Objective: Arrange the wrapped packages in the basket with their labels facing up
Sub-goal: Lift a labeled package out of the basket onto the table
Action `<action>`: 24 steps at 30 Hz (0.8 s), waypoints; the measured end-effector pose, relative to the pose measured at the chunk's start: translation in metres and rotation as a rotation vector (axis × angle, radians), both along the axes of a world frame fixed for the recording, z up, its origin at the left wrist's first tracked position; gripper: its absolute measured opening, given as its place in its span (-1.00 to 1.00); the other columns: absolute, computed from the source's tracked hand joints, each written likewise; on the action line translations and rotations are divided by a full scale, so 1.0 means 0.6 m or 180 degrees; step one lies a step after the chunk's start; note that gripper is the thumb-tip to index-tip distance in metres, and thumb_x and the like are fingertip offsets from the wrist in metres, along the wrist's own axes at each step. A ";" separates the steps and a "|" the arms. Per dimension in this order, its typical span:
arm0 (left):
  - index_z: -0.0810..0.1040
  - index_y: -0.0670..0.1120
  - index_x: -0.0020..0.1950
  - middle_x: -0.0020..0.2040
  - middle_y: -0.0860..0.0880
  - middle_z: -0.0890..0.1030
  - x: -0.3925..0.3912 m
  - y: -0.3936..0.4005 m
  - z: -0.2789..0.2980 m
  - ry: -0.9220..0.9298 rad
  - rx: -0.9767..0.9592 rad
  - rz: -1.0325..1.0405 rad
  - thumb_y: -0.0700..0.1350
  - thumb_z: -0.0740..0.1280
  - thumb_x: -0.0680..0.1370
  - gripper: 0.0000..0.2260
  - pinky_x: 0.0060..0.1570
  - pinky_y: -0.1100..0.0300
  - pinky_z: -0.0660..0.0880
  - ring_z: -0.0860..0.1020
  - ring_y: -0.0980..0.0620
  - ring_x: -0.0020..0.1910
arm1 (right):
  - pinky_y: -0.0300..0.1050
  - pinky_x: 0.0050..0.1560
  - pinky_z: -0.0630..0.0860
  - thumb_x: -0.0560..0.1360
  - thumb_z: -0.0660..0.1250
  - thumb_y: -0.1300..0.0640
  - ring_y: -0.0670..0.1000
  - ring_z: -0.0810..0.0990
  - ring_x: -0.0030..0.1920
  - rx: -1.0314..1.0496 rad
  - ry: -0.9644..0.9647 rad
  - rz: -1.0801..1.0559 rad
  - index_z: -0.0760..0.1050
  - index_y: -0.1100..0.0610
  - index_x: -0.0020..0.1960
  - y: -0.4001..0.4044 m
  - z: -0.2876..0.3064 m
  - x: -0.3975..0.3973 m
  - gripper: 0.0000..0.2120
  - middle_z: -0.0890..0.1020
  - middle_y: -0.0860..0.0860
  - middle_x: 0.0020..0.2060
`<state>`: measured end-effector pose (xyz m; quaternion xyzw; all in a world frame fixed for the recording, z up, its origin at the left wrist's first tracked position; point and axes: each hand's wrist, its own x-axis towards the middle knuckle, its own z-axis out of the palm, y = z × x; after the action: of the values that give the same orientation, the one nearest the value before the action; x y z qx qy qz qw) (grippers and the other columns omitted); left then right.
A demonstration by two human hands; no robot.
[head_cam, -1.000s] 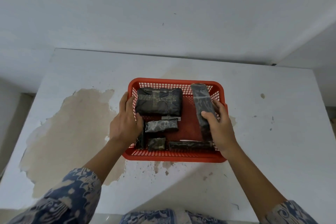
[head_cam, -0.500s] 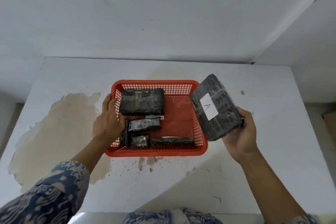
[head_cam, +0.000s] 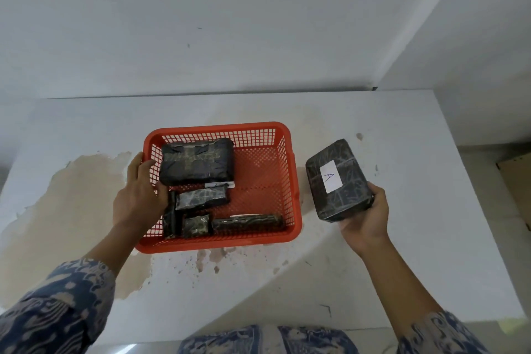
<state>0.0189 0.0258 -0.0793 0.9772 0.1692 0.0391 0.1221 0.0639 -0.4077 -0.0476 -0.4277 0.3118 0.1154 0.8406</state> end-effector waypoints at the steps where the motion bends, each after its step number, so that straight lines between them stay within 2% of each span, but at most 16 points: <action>1: 0.30 -0.12 0.44 0.53 -0.08 0.25 0.000 0.000 0.001 0.0014 0.0007 0.0014 -0.01 0.33 0.58 -0.52 -0.32 -0.12 0.60 0.61 -0.31 -0.08 | 0.13 0.07 0.55 0.58 0.14 -0.06 0.18 0.63 0.07 0.0098 0.0031 -0.0019 0.67 0.09 0.10 0.000 -0.007 0.000 -0.61 0.69 0.14 0.07; 4: 0.29 -0.11 0.44 0.53 -0.08 0.25 -0.001 0.000 0.001 0.0037 0.0011 0.0031 -0.02 0.33 0.58 -0.52 -0.30 -0.13 0.61 0.61 -0.31 -0.08 | 0.09 0.01 0.60 0.60 0.11 -0.08 0.16 0.67 0.04 0.0134 0.0147 -0.0047 0.64 0.11 0.16 -0.005 -0.034 -0.003 -0.58 0.69 0.15 0.08; 7: 0.30 -0.13 0.43 0.53 -0.09 0.26 0.000 0.001 0.000 0.0025 0.0029 0.0014 -0.04 0.34 0.57 -0.52 -0.32 -0.11 0.59 0.61 -0.31 -0.09 | 0.12 0.10 0.59 0.61 0.11 -0.26 0.16 0.65 0.16 -0.0289 0.0343 -0.0006 0.54 0.12 0.32 -0.012 -0.054 -0.003 -0.45 0.67 0.15 0.19; 9: 0.31 -0.13 0.42 0.53 -0.09 0.26 0.000 0.001 0.000 0.0035 0.0032 0.0020 -0.05 0.35 0.57 -0.53 -0.32 -0.11 0.58 0.61 -0.31 -0.11 | 0.11 0.11 0.59 0.56 0.17 -0.35 0.13 0.64 0.19 -0.0796 0.0441 0.0045 0.49 0.06 0.35 -0.016 -0.060 -0.004 -0.41 0.66 0.11 0.20; 12: 0.32 -0.15 0.42 0.53 -0.09 0.26 0.000 0.000 0.002 0.0037 0.0025 0.0036 -0.07 0.35 0.57 -0.53 -0.32 -0.11 0.58 0.61 -0.31 -0.13 | 0.12 0.05 0.65 0.52 0.26 -0.34 0.06 0.66 0.12 -0.1526 0.0299 0.0199 0.48 -0.05 0.27 -0.018 -0.065 -0.007 -0.52 0.65 0.04 0.15; 15: 0.32 -0.15 0.43 0.53 -0.10 0.26 0.000 -0.003 0.004 0.0037 0.0020 0.0038 -0.07 0.36 0.57 -0.52 -0.32 -0.10 0.57 0.62 -0.31 -0.10 | -0.11 -0.10 0.64 0.46 0.40 -0.30 -0.05 0.64 0.06 -0.2413 0.0116 0.0573 0.45 -0.13 0.27 -0.016 -0.075 -0.010 -0.54 0.60 -0.06 0.17; 17: 0.32 -0.15 0.44 0.54 -0.10 0.26 0.001 -0.003 0.005 0.0037 0.0021 0.0031 -0.06 0.36 0.57 -0.52 -0.32 -0.09 0.57 0.62 -0.30 -0.08 | -0.17 -0.09 0.57 0.47 0.42 -0.23 -0.05 0.61 0.07 -0.2984 0.0047 0.0808 0.45 -0.13 0.29 -0.016 -0.087 -0.009 -0.55 0.58 -0.07 0.17; 21: 0.32 -0.14 0.43 0.53 -0.10 0.27 0.000 -0.004 0.006 0.0021 0.0023 0.0014 -0.06 0.35 0.57 -0.53 -0.32 -0.07 0.58 0.62 -0.30 -0.10 | -0.06 0.02 0.58 0.49 0.43 -0.19 0.05 0.55 0.12 -0.3590 0.0075 0.1012 0.49 0.00 0.31 -0.023 -0.105 -0.003 -0.53 0.48 0.03 0.19; 23: 0.32 -0.14 0.43 0.53 -0.10 0.27 0.000 -0.004 0.005 0.0003 0.0012 0.0004 -0.06 0.35 0.58 -0.53 -0.33 -0.06 0.58 0.62 -0.29 -0.10 | -0.02 0.06 0.58 0.49 0.44 -0.18 0.12 0.54 0.20 -0.3669 0.0125 0.1061 0.44 0.05 0.38 -0.024 -0.099 -0.001 -0.44 0.46 0.10 0.27; 24: 0.32 -0.14 0.43 0.53 -0.10 0.27 0.000 -0.004 0.006 -0.0013 0.0014 -0.0001 -0.05 0.34 0.58 -0.53 -0.33 -0.06 0.58 0.62 -0.29 -0.11 | 0.07 0.13 0.58 0.49 0.44 -0.18 0.16 0.51 0.25 -0.3737 0.0155 0.1057 0.40 0.07 0.42 -0.022 -0.092 0.000 -0.39 0.43 0.12 0.32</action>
<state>0.0189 0.0234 -0.0759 0.9774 0.1688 0.0415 0.1203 0.0638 -0.4210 -0.1026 -0.8598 0.2717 0.0635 0.4278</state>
